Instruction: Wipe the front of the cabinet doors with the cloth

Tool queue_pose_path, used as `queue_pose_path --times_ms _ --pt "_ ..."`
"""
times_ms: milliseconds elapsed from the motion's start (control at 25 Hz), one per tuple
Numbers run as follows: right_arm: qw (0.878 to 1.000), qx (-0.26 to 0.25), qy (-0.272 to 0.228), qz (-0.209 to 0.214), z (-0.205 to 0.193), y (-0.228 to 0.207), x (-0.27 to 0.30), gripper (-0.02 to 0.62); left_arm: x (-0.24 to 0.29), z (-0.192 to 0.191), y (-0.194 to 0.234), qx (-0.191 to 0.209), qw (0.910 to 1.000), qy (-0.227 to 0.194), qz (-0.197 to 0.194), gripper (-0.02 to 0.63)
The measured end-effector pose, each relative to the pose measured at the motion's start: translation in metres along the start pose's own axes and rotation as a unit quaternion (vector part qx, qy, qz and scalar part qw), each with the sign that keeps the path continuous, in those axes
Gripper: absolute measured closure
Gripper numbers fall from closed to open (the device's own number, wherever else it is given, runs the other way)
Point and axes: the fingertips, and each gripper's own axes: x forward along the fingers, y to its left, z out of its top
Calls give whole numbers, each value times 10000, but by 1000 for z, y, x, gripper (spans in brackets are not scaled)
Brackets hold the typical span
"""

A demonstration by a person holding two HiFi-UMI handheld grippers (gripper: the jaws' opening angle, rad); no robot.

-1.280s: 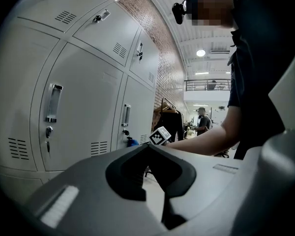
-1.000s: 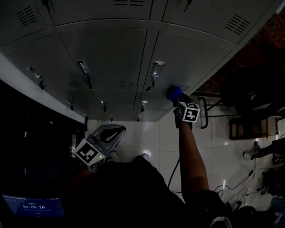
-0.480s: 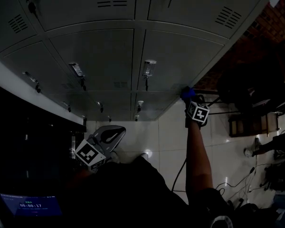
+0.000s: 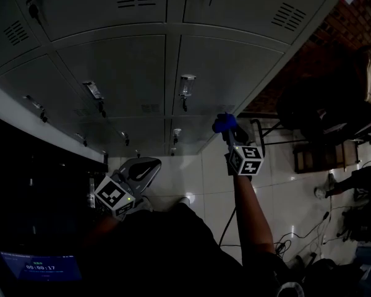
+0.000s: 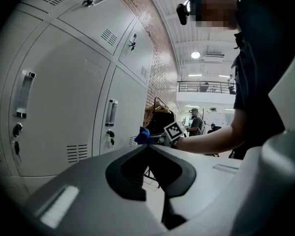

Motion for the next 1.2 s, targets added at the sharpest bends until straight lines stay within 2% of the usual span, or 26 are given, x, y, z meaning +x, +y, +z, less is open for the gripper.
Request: queue_pose_path --times_ms 160,360,640,800,1200 --pt "9972 -318 -313 600 30 67 -27 523 -5 4 0 26 10000 -37 -29 602" --pt "9863 -487 -576 1469 49 154 -66 523 -16 7 0 189 9998 -116 -17 603" --pt "9721 -565 -726 2157 64 232 -114 523 -35 12 -7 173 9997 -157 -15 603" --pt "9690 -578 -609 2322 59 253 -123 523 -39 16 -11 137 9997 -198 -87 603" --pt "9621 -463 -686 2600 67 277 -131 523 -55 25 -16 230 9994 -253 -73 603"
